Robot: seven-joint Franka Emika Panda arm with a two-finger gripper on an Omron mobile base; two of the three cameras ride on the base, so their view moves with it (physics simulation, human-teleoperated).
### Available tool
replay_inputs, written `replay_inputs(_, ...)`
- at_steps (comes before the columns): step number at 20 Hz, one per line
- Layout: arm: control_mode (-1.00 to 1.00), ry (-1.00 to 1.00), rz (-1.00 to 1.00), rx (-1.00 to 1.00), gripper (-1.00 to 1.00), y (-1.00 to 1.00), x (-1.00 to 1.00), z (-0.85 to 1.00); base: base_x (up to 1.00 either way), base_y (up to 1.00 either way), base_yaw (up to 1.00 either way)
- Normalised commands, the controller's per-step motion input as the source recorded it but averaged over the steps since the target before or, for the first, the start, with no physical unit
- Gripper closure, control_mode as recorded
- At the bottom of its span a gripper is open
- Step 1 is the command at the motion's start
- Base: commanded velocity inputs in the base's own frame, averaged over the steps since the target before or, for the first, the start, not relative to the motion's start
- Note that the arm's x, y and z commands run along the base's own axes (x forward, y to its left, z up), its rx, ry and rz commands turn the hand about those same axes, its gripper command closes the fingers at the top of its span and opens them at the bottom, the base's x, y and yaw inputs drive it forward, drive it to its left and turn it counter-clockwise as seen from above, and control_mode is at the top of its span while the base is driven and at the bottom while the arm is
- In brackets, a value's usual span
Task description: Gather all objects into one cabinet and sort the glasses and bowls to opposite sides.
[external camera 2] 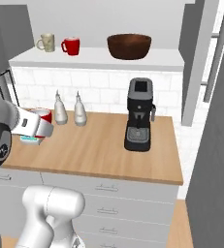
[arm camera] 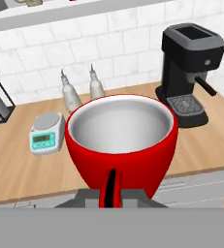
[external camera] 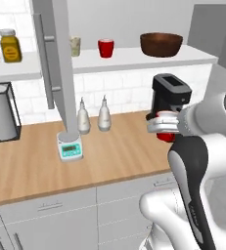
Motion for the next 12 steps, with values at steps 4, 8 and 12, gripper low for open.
replay_inputs(4,1.0,0.0,0.0,0.0,1.0,0.0,0.0,0.0,0.52,-0.11,0.26)
replay_inputs(8,1.0,0.0,0.0,0.0,1.0,0.0,0.0,0.0,0.41,-0.01,0.21)
replay_inputs(12,1.0,0.0,0.0,0.0,1.0,0.0,0.0,0.0,0.14,-0.06,0.12)
